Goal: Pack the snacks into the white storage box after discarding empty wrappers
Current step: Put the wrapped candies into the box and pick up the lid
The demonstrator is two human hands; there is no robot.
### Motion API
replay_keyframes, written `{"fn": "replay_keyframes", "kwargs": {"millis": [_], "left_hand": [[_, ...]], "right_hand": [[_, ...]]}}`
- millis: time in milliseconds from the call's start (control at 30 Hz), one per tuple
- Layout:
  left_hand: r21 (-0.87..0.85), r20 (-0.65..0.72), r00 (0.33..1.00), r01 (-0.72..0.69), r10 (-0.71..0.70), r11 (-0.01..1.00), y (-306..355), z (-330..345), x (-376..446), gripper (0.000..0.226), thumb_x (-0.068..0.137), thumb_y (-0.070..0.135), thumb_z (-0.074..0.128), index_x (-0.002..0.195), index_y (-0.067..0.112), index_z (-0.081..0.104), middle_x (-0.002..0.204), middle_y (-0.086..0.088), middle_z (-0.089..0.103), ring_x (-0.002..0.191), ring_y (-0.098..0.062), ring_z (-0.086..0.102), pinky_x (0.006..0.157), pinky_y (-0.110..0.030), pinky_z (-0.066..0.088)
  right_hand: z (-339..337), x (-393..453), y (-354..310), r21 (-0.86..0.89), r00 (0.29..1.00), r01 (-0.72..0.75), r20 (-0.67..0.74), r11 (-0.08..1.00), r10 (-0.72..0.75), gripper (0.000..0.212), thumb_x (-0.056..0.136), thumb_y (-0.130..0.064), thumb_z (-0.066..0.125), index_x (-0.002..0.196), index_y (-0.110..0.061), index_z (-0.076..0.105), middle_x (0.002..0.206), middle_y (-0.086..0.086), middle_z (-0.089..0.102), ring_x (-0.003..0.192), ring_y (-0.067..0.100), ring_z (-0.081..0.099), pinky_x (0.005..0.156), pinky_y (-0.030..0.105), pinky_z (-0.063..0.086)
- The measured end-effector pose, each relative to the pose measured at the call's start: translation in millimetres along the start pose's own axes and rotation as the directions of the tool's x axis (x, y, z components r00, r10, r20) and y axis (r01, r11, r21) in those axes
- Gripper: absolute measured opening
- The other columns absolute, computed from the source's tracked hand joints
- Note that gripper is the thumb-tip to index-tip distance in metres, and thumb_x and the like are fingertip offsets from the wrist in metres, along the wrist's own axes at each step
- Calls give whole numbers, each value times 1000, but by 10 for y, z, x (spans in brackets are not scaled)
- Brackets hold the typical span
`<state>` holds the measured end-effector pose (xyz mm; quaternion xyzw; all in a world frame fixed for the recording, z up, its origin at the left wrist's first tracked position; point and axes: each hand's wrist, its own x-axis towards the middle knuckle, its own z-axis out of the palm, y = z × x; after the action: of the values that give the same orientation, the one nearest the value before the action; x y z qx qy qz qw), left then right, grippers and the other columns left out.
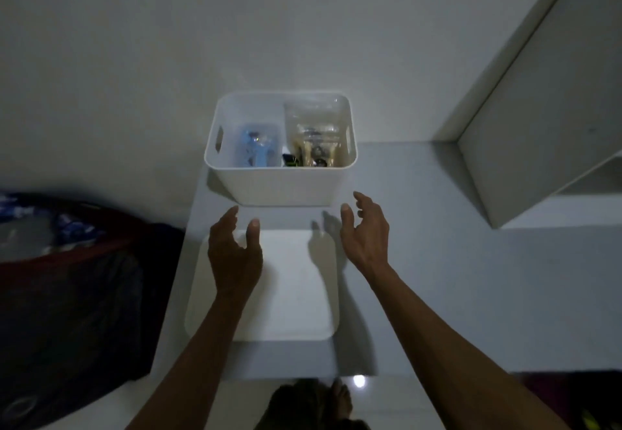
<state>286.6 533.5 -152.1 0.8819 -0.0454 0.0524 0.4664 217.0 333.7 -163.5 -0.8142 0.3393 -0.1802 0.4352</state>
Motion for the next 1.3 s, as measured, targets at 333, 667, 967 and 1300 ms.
{"fn": "replay_keyframes", "kwargs": {"millis": [333, 667, 967, 1300], "left_hand": [[320, 154, 942, 238, -299, 917, -1279, -424, -496, 71, 90, 43, 63, 145, 4, 40, 139, -25, 48, 129, -43, 44, 105, -55, 40], [421, 243, 904, 228, -351, 878, -1764, -313, -225, 78, 92, 47, 58, 155, 18, 21, 157, -15, 29, 143, -38, 25, 113, -56, 26], [206, 213, 897, 346, -387, 915, -1745, -412, -191, 88, 75, 51, 71, 146, 10, 38, 141, -19, 48, 126, -37, 50, 103, -51, 45], [137, 128, 957, 243, -260, 960, -1103, -936, -486, 85, 65, 34, 89, 136, 6, 50, 134, -18, 50, 122, -33, 49, 94, -32, 40]], "right_hand": [[346, -1081, 690, -209, 937, -245, 202, 947, 287, 58, 99, -41, 48, 148, -12, 36, 149, 12, 45, 136, 29, 42, 113, 38, 31], [807, -1230, 690, -150, 924, -360, 77, 921, 374, 61, 98, -40, 52, 151, -18, 33, 151, 2, 42, 141, 26, 30, 112, 40, 29], [807, -1263, 621, 33, 897, -441, 44, 897, 439, 60, 94, -35, 60, 146, -16, 38, 147, 4, 46, 135, 25, 42, 113, 47, 36], [337, -1647, 155, 35, 908, -418, -26, 908, 418, 84, 80, -39, 78, 149, -16, 37, 151, 3, 43, 138, 23, 41, 114, 43, 36]]}}
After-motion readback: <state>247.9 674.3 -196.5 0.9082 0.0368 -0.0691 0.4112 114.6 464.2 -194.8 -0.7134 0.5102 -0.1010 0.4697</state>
